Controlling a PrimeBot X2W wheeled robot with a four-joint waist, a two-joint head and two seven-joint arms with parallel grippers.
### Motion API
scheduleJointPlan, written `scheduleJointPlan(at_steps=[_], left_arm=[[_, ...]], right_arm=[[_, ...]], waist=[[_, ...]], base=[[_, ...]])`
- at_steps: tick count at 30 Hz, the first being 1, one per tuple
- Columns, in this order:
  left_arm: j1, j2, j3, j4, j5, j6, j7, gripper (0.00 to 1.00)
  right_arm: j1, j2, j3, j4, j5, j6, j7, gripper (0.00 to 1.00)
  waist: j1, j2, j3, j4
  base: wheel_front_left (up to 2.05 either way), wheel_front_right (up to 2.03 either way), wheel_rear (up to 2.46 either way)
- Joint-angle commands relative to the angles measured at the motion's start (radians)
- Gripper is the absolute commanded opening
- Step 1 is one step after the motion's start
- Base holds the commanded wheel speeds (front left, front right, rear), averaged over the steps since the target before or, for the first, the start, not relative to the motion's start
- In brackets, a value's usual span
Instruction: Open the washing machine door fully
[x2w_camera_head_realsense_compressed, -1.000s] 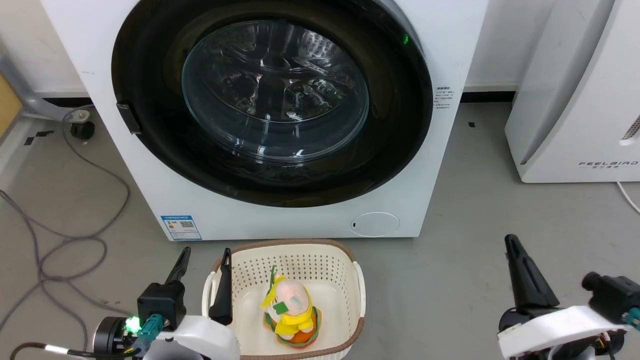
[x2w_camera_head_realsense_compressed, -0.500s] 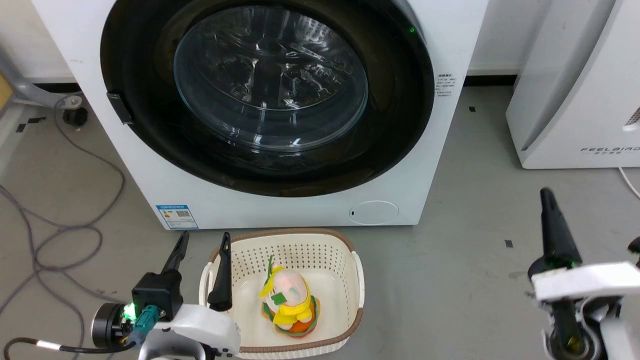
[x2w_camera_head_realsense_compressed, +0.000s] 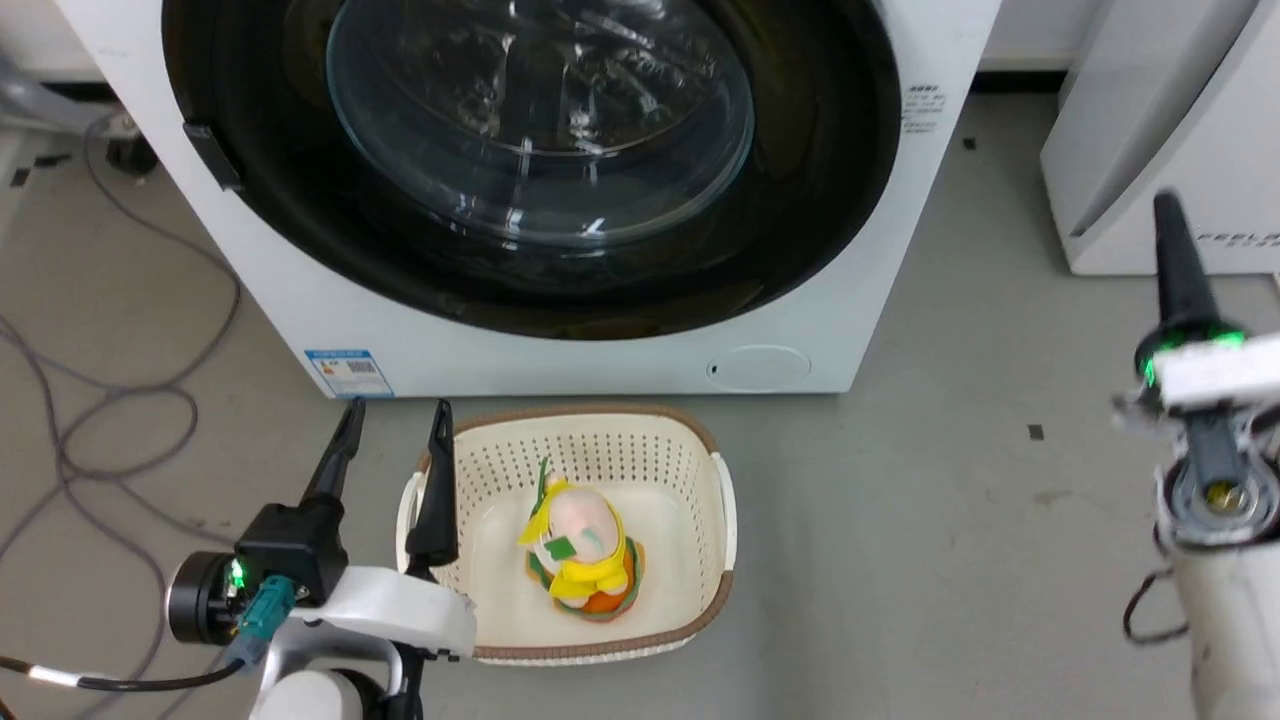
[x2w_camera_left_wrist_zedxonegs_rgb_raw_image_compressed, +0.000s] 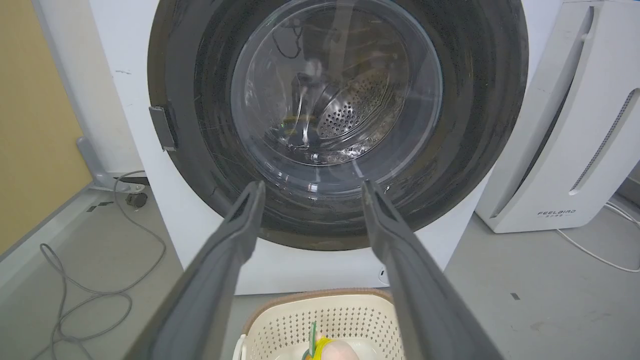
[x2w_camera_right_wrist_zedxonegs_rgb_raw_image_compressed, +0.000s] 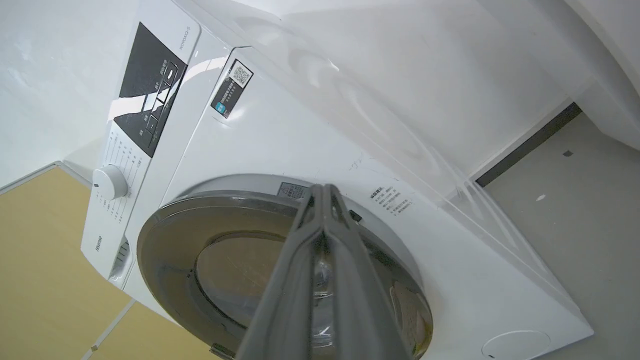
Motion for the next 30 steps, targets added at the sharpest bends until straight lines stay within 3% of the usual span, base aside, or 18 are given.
scheduleJointPlan(at_steps=[1, 19, 30], left_arm=[[-0.018, 0.001, 0.002, -0.007, -0.004, -0.006, -0.010, 1.00], [-0.086, 0.001, 0.013, -0.070, -0.006, -0.033, -0.047, 1.00], [-0.110, 0.001, 0.027, -0.100, -0.010, -0.046, -0.070, 1.00]], right_arm=[[-0.053, -0.018, 0.011, 0.025, 0.047, 0.001, 0.004, 0.00], [-0.566, -0.144, 0.288, 0.352, 0.323, 0.001, 0.153, 0.00], [-0.828, -0.116, 0.487, 0.527, 0.423, 0.001, 0.296, 0.00]], waist=[[-0.0001, 0.0000, 0.019, 0.005], [-0.0001, 0.0000, 0.148, 0.014], [-0.0001, 0.0000, 0.211, 0.007]], base=[[0.00, 0.00, 0.00], [0.00, 0.00, 0.00], [0.00, 0.00, 0.00]])
